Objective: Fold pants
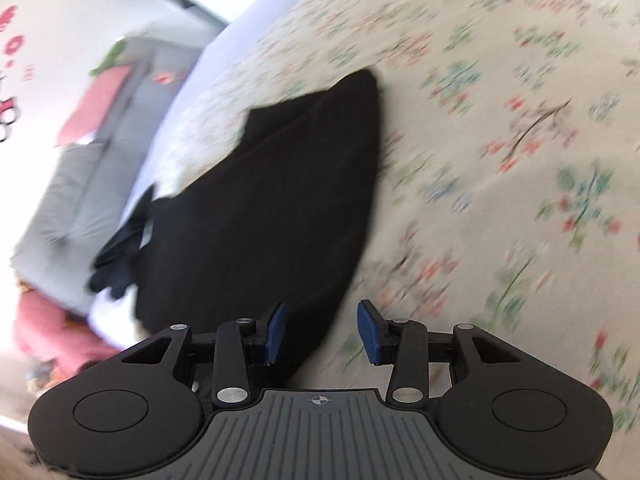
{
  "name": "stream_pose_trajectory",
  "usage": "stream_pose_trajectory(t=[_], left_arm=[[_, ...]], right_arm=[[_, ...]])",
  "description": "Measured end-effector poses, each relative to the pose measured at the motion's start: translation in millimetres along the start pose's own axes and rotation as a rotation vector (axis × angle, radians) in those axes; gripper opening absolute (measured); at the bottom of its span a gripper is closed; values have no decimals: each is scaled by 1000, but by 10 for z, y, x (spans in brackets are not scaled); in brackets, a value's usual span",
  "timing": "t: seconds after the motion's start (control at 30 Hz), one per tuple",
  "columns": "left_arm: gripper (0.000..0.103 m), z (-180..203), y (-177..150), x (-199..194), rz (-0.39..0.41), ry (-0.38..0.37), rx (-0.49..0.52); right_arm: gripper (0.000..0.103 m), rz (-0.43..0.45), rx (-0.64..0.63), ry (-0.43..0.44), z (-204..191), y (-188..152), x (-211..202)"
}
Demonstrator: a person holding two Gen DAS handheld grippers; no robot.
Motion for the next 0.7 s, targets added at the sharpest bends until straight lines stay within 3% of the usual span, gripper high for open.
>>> stream_pose_trajectory(t=[0.23, 0.43, 0.47, 0.57, 0.7], left_arm=[[69, -108, -16, -32, -54, 4, -112], [69, -74, -27, -43, -102, -6, -117], [68, -94, -24, -62, -104, -7, -124], [62, -219, 59, -122, -81, -12, -162], [60, -527, 235, -220, -50, -17, -287]], right_arm=[[39, 184, 23, -49, 91, 350, 263], [36, 305, 38, -114, 151, 631, 470], [34, 312, 38, -125, 150, 664, 494], [13, 325, 46, -149, 104, 741, 546], [6, 354, 108, -116, -6, 849, 436]])
Point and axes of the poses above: each gripper's, at about its wrist camera, not at the fingertips, and x roughly the way its jaws point, z to its right, y to its top, the point moved 7 cm from there along x, roughly the way its jaws point, and after that the axes turned 15 degrees about z, right-handed, at the moved point
